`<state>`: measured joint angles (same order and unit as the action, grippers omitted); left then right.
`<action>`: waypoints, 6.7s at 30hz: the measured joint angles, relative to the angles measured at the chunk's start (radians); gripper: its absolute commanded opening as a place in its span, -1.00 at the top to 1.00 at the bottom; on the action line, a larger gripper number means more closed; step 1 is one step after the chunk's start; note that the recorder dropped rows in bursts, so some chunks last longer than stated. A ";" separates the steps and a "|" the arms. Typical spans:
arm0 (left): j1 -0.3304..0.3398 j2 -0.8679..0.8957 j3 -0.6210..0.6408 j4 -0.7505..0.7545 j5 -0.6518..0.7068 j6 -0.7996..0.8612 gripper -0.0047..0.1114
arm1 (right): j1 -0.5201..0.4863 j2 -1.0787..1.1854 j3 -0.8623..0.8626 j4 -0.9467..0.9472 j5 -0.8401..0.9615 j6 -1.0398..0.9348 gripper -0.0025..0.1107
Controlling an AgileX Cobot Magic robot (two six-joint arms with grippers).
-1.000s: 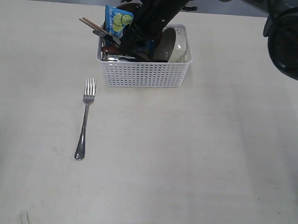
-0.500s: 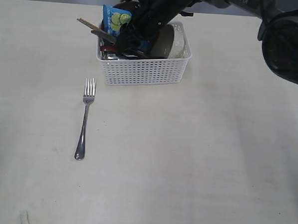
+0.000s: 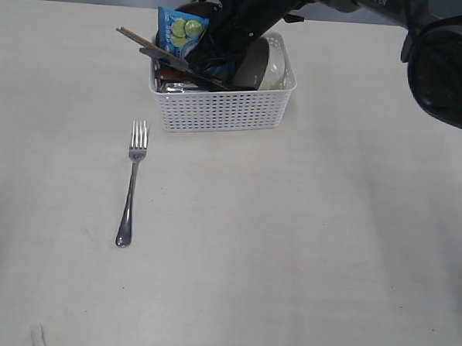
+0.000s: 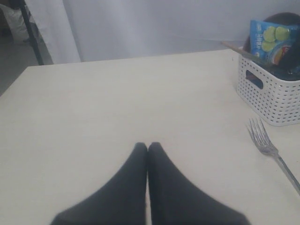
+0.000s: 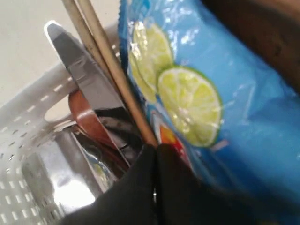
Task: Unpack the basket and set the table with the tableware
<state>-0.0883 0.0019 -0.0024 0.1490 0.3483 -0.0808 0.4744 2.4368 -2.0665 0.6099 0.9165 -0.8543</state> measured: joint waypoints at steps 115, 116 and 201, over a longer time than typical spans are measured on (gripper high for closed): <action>0.000 0.000 0.000 0.000 0.000 0.000 0.92 | 0.138 -0.022 0.006 -0.330 -0.213 0.053 0.96; 0.000 0.000 0.000 0.000 0.000 0.000 0.92 | 0.138 -0.022 0.006 -0.336 -0.213 0.055 0.96; 0.000 0.000 0.000 0.000 0.000 0.000 0.92 | 0.449 0.015 0.009 -0.448 -0.051 1.643 0.96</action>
<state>-0.0883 0.0019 -0.0024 0.1490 0.3483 -0.0808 0.9230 2.4518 -2.0571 0.1619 0.8652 0.7886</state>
